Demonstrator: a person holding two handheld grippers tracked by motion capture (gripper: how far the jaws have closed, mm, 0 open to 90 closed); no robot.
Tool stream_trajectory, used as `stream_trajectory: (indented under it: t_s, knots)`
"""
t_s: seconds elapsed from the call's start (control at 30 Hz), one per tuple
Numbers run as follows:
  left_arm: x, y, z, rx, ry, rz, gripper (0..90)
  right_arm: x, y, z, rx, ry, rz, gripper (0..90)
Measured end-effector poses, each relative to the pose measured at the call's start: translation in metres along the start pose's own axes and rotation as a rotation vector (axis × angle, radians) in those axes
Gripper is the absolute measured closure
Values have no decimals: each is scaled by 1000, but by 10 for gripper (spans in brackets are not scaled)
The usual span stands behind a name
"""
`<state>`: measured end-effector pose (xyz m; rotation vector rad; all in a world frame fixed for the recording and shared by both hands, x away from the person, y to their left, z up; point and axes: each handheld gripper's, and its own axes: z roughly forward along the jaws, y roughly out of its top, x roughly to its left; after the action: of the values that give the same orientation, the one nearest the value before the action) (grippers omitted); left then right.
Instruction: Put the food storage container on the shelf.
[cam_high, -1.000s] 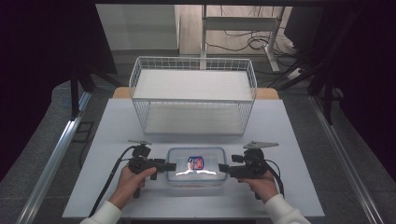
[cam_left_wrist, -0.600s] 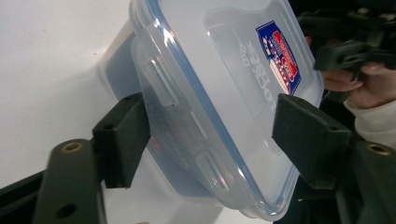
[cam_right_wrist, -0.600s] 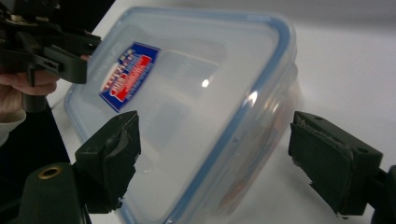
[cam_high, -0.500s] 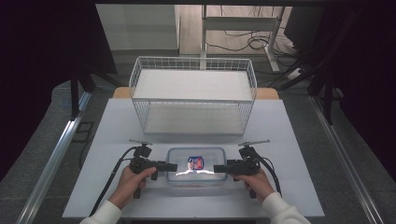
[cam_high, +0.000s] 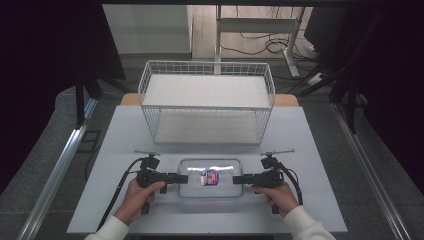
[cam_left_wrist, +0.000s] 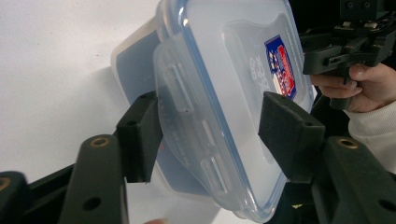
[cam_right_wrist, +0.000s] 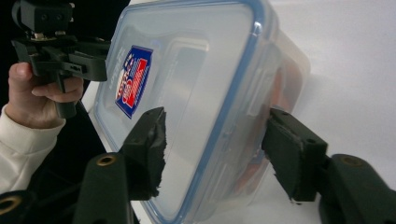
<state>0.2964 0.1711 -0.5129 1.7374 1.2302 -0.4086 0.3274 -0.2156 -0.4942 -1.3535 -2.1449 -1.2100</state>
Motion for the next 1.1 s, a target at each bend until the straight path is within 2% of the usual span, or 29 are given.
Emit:
stream_trajectory:
  t_s: [0.17,0.43,0.53,0.73,0.97,1.1]
  knots:
    - [-9,-5,-5,-13,19,24,449,4,-4,-5,-17,6,18,471]
    - [-20,-9,-10,-17,56,53,480,12,-7,-9,-50,-9,6,494]
    - [-22,-8,-11,-12,59,58,481,13,-8,-10,-61,-12,7,498]
    - [-25,-8,-13,-38,55,63,485,17,-7,-13,-76,-15,-6,499]
    - [-27,-5,-15,-45,54,78,487,21,-5,-16,-94,-20,-23,500]
    - [-27,3,-16,-43,59,97,487,21,-2,-18,-105,-23,-34,501]
